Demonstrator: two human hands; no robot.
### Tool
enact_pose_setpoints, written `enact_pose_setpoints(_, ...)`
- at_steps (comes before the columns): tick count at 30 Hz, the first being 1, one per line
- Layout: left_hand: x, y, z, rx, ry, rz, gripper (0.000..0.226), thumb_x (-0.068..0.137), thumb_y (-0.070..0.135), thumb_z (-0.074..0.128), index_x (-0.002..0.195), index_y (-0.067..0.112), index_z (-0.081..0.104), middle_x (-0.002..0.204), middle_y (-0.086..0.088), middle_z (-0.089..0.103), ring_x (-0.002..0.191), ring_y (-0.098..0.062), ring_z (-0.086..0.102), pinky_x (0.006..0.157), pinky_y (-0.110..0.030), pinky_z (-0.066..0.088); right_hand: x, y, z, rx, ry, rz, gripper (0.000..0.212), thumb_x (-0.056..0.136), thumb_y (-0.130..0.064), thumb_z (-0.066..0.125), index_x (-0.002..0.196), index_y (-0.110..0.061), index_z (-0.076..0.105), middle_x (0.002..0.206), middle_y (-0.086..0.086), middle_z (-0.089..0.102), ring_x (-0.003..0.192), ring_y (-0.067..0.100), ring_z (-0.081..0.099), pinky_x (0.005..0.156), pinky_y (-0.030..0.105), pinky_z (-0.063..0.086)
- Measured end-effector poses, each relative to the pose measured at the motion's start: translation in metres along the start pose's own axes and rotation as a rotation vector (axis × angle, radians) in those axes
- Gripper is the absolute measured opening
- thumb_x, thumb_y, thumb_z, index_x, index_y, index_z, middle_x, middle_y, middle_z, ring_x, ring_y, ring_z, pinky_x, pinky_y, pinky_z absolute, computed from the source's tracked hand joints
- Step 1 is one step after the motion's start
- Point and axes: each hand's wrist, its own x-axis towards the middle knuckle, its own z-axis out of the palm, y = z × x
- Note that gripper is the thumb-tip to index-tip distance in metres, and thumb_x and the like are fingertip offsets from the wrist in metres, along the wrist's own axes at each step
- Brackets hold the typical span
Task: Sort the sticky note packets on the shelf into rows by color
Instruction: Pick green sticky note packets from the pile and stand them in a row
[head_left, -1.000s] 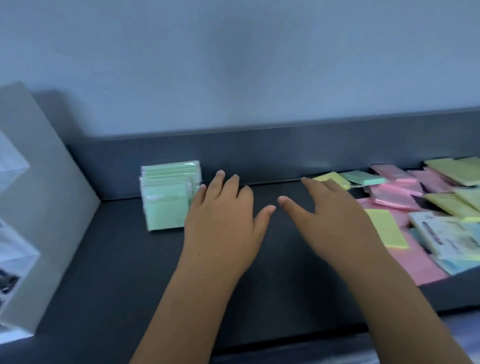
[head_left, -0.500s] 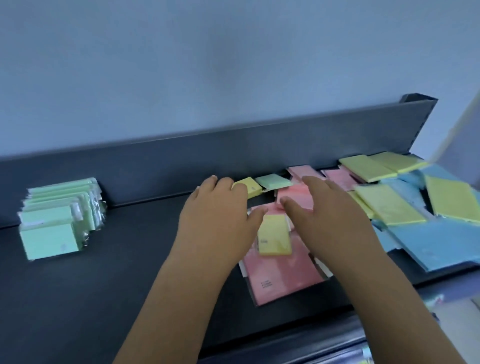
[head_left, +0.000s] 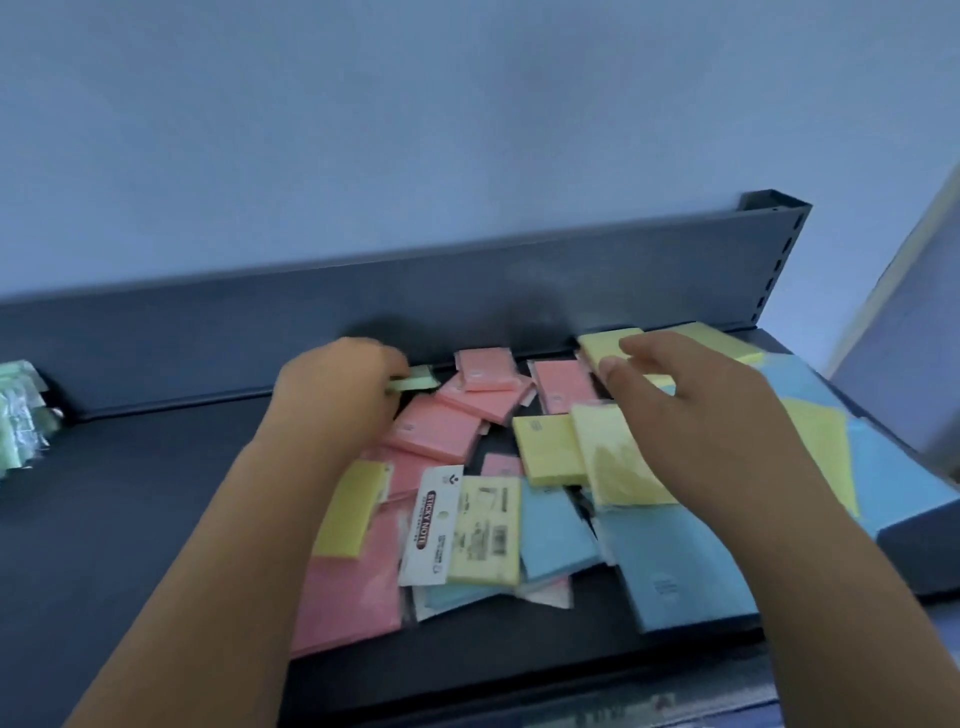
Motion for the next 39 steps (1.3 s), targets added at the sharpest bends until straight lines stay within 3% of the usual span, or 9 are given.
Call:
enact_pose_setpoints(2, 0.0, 0.007, -0.006, -0.016, 0.086, -0.03, 0.014, 0.089, 0.017, 0.06, 0.078, 0.023, 0.066, 0.078, 0.003, 0.059, 0.073, -0.027, 0.056, 0.055, -0.031, 0.041, 0.008, 0.014, -0.008, 0.059, -0.023, 0.015, 0.034, 0.102, -0.043, 0.05, 0.131, -0.033, 0.064, 0.124, -0.015, 0.066, 0.099, 0.008, 0.053, 0.086, 0.029, 0.037)
enact_pose_setpoints(7, -0.011, 0.039, -0.039, -0.324, 0.34, 0.068, 0.012, 0.088, 0.013, 0.069, 0.091, 0.022, 0.075, 0.084, 0.002, 0.068, 0.081, -0.028, 0.064, 0.068, -0.042, 0.052, 0.021, 0.031, -0.012, 0.324, -0.057, 0.077, 0.025, 0.102, -0.025, 0.051, 0.092, -0.028, 0.074, 0.084, -0.008, 0.075, 0.073, 0.012, 0.069, 0.076, 0.039, 0.057)
enact_pose_setpoints(10, -0.025, 0.066, -0.06, -0.609, 0.414, 0.13, 0.02, 0.088, 0.005, 0.071, 0.097, 0.021, 0.078, 0.092, 0.007, 0.073, 0.086, -0.016, 0.068, 0.078, -0.04, 0.056, 0.029, 0.03, -0.013, 0.568, -0.188, 0.29, 0.024, 0.103, -0.03, 0.052, 0.098, -0.018, 0.072, 0.079, 0.001, 0.079, 0.056, 0.02, 0.065, 0.059, 0.038, 0.056)
enact_pose_setpoints(14, -0.043, 0.091, -0.063, -0.944, 0.358, 0.214, 0.024, 0.085, -0.007, 0.074, 0.098, 0.013, 0.079, 0.099, 0.007, 0.076, 0.096, -0.009, 0.072, 0.086, -0.019, 0.055, 0.031, 0.025, -0.008, 0.806, -0.385, 0.485, 0.038, 0.102, -0.043, 0.058, 0.109, -0.007, 0.067, 0.084, 0.011, 0.08, 0.049, 0.018, 0.058, 0.043, 0.025, 0.043)
enact_pose_setpoints(18, -0.052, 0.087, -0.046, -1.079, 0.251, 0.195, 0.028, 0.084, -0.013, 0.073, 0.094, 0.012, 0.08, 0.107, 0.003, 0.078, 0.104, -0.013, 0.073, 0.092, -0.027, 0.057, 0.023, 0.022, 0.008, 1.1, -0.435, 0.64, 0.018, 0.094, -0.024, 0.07, 0.094, -0.006, 0.066, 0.067, 0.007, 0.072, 0.04, 0.009, 0.044, 0.032, 0.016, 0.029)
enact_pose_setpoints(23, -0.068, 0.079, -0.05, -1.148, 0.185, -0.05, 0.031, 0.088, 0.004, 0.074, 0.101, 0.032, 0.077, 0.104, 0.019, 0.076, 0.097, -0.003, 0.073, 0.076, -0.022, 0.059, 0.005, 0.014, 0.023, 1.209, -0.375, 0.685, 0.01, 0.089, -0.006, 0.075, 0.084, -0.003, 0.067, 0.058, 0.006, 0.063, 0.044, 0.009, 0.057, 0.037, 0.015, 0.046)
enact_pose_setpoints(26, -0.083, 0.061, -0.05, -1.313, 0.129, -0.251, 0.027, 0.096, 0.007, 0.064, 0.092, 0.029, 0.079, 0.091, 0.011, 0.079, 0.082, -0.011, 0.076, 0.075, -0.034, 0.063, -0.012, -0.013, 0.039, 1.26, -0.308, 0.636, 0.01, 0.091, -0.005, 0.073, 0.098, 0.002, 0.069, 0.066, 0.013, 0.07, 0.052, 0.015, 0.068, 0.046, 0.018, 0.055)
enact_pose_setpoints(31, -0.126, -0.011, -0.044, -1.411, 0.086, -0.304, 0.029, 0.096, 0.01, 0.064, 0.077, 0.025, 0.08, 0.074, 0.002, 0.076, 0.065, -0.013, 0.069, 0.081, -0.047, 0.063, -0.061, -0.068, 0.095, 1.194, -0.161, 0.496, 0.013, 0.091, -0.002, 0.073, 0.103, -0.001, 0.069, 0.076, 0.018, 0.073, 0.059, 0.023, 0.072, 0.054, 0.024, 0.06)
enact_pose_setpoints(39, -0.178, -0.143, -0.032, -1.385, 0.21, -0.39, 0.024, 0.088, 0.009, 0.076, 0.076, 0.03, 0.079, 0.067, -0.002, 0.07, 0.062, -0.016, 0.063, 0.083, -0.055, 0.061, -0.124, -0.147, 0.185, 0.544, -0.064, 0.137, 0.011, 0.089, -0.018, 0.074, 0.089, -0.027, 0.081, 0.078, -0.011, 0.077, 0.074, 0.009, 0.072, 0.082, 0.038, 0.062)
